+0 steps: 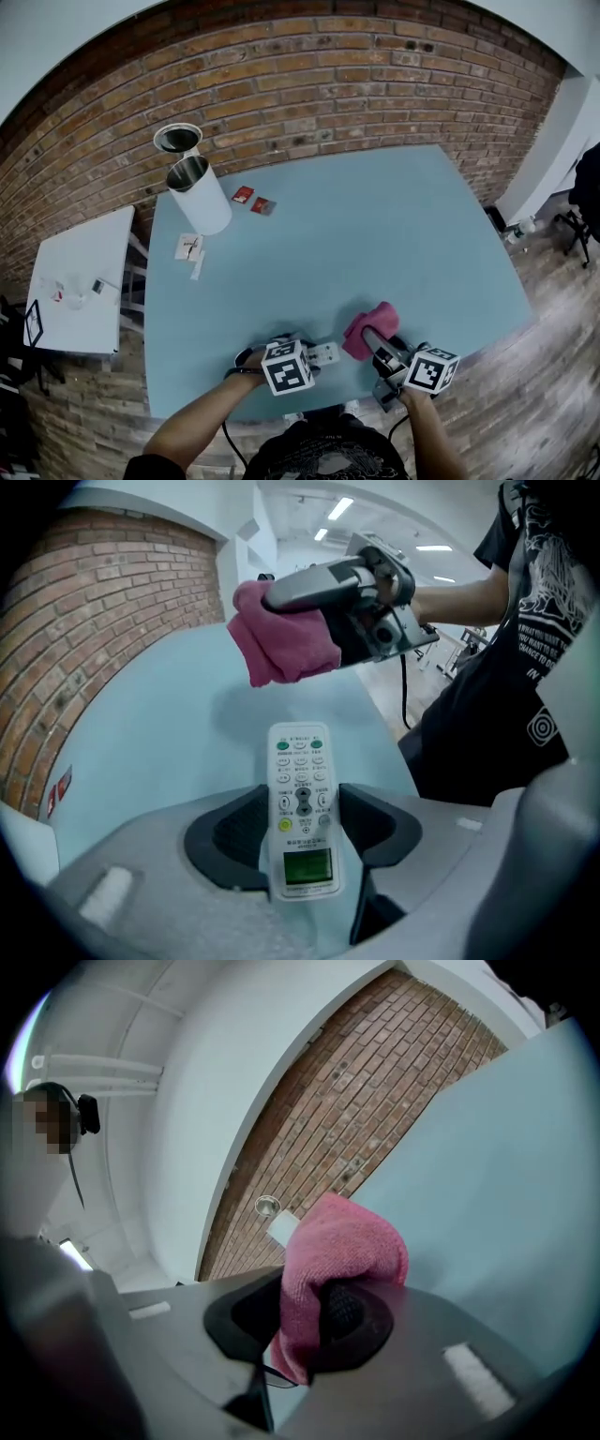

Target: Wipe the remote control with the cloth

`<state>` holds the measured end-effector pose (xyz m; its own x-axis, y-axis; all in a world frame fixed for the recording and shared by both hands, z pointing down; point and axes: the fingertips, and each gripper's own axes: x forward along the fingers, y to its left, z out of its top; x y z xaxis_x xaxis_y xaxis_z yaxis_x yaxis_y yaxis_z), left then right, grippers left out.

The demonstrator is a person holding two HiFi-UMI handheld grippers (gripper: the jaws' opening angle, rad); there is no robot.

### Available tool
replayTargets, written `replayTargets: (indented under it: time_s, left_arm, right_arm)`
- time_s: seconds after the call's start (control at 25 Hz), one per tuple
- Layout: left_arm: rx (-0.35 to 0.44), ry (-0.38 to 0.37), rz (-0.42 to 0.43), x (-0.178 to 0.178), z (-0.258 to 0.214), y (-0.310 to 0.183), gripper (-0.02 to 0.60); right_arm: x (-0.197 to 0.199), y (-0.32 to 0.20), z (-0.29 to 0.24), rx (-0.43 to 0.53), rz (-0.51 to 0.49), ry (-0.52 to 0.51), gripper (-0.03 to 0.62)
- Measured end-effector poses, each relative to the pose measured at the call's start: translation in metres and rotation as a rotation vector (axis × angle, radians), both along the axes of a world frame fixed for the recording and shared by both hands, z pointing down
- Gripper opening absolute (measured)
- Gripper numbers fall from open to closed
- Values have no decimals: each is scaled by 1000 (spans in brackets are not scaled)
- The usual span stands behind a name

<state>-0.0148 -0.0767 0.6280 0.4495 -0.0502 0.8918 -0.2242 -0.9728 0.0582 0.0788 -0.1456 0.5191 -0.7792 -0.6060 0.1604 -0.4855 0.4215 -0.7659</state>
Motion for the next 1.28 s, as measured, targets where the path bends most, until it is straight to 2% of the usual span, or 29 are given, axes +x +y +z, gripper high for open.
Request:
replayTargets:
  time_s: [0.16, 0.48, 0.8, 0.96, 1.08, 1.2, 1.28]
  left_arm:
    - [-24, -85, 46, -8, 16, 3, 239]
    - [24, -106, 89, -15, 16, 4, 269]
    - [27, -123, 7, -63, 18, 14, 276]
    - [38, -92, -31, -65, 18, 14, 275]
    - [11, -79, -41, -66, 19, 16, 270]
    - [-10, -81, -27, -63, 20, 20, 222]
    - [-15, -82, -24, -63, 21, 21, 219]
  right_arm:
    - [-8, 6, 5, -4, -31, 17, 63]
    - [-35, 13, 8, -14, -97, 26, 63]
    - [-99, 30, 10, -22, -242, 43, 63]
    - [-137, 36, 19, -30, -322, 96, 63]
    - [-163, 41, 27, -39, -367, 130, 63]
    - [-176, 43, 35, -43, -393, 166, 63]
    - [-178, 44, 40, -38, -401, 191, 63]
